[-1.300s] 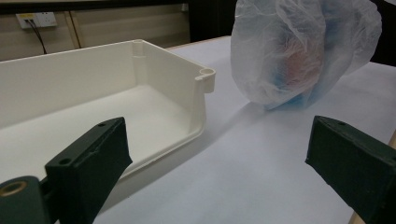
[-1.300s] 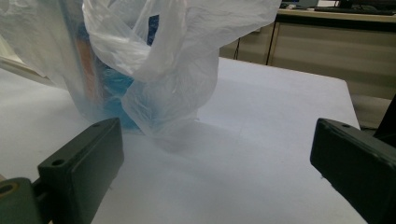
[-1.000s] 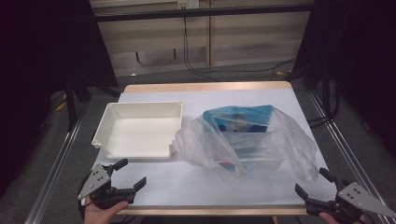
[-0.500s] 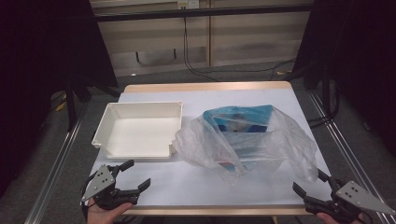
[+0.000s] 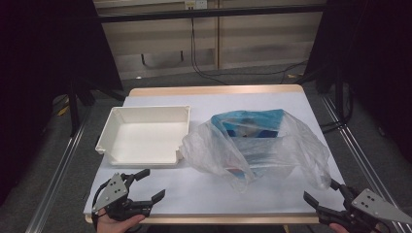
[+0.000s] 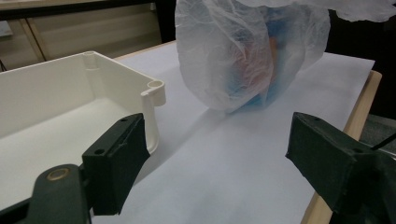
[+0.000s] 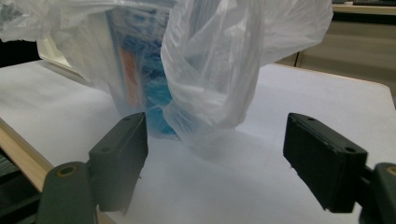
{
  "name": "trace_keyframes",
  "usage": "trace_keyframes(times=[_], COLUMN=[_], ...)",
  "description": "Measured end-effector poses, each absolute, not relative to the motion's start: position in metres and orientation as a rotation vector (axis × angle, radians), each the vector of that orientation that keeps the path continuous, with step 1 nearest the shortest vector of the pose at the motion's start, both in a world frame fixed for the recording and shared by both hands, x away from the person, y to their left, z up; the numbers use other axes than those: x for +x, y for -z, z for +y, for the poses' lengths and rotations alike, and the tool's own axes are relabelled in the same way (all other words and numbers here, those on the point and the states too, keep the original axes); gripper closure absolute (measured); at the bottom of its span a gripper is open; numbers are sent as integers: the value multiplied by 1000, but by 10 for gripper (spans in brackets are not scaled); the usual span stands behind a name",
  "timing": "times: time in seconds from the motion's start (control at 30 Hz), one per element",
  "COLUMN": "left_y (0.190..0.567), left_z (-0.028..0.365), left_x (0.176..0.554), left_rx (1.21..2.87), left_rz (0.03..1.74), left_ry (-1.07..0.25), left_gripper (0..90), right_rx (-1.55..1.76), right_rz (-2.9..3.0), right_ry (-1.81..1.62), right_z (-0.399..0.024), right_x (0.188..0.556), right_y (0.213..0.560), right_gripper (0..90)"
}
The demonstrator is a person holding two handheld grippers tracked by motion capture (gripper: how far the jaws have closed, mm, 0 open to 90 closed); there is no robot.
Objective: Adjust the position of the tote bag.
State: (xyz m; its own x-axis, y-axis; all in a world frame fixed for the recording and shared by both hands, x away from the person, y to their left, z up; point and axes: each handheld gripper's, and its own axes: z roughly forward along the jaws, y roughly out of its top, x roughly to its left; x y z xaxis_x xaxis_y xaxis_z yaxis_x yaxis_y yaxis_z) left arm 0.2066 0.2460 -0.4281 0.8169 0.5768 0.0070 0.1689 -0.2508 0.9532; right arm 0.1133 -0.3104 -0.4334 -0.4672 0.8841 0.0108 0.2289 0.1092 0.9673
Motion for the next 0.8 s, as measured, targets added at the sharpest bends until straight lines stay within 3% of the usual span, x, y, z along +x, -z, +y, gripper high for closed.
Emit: trace_keyframes(times=[0.33,0.67,0.8], left_y=[428,426,421], left_z=[232,221,214], left_x=[199,196,200], left_rx=[1842,1858,1844], left_rz=[514,485,463], left_ry=[-392,-377,-372], left_gripper=[195,195,194], right_rx=[1026,1003,1024], right_rz=[1791,1850,1871], right_ry=[-1416,-1518,-1545], right_z=[-313,-312,-313], right_x=[118,135,143], right_y=[405,397,401], right_gripper=[225,479,657])
